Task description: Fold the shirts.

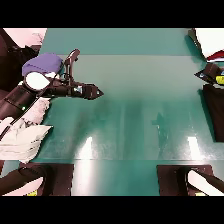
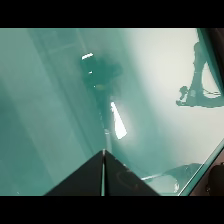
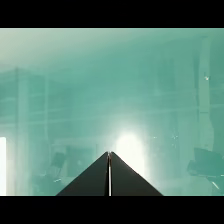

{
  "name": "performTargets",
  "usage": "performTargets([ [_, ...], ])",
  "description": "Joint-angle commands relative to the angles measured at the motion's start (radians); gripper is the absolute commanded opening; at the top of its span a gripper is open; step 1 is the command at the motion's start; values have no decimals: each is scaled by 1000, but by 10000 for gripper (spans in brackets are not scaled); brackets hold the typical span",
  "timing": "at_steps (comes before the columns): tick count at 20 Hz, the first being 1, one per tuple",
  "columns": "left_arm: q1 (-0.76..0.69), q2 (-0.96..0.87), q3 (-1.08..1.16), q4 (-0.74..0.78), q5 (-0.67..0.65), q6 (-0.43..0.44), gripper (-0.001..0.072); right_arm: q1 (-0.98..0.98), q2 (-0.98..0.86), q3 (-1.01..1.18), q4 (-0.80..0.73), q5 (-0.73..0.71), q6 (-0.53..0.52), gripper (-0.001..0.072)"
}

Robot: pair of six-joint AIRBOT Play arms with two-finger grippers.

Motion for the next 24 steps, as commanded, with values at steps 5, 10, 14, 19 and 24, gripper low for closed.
performTargets([
  [5,0,1,1,0,0,0,27,2,0,1,1,4,0,16],
  [10,0,1,1,0,0,0,27,2,0,-2,1,4,0,16],
  [14,0,1,1,-52,4,0,27,2,0,-2,0,13,0,16],
  [19,12,1,2,20,165,45,720,2,0,-2,1,22,0,16],
  [24,270,-69,118,382,273,-131,706,2,0,-2,2,39,0,16],
])
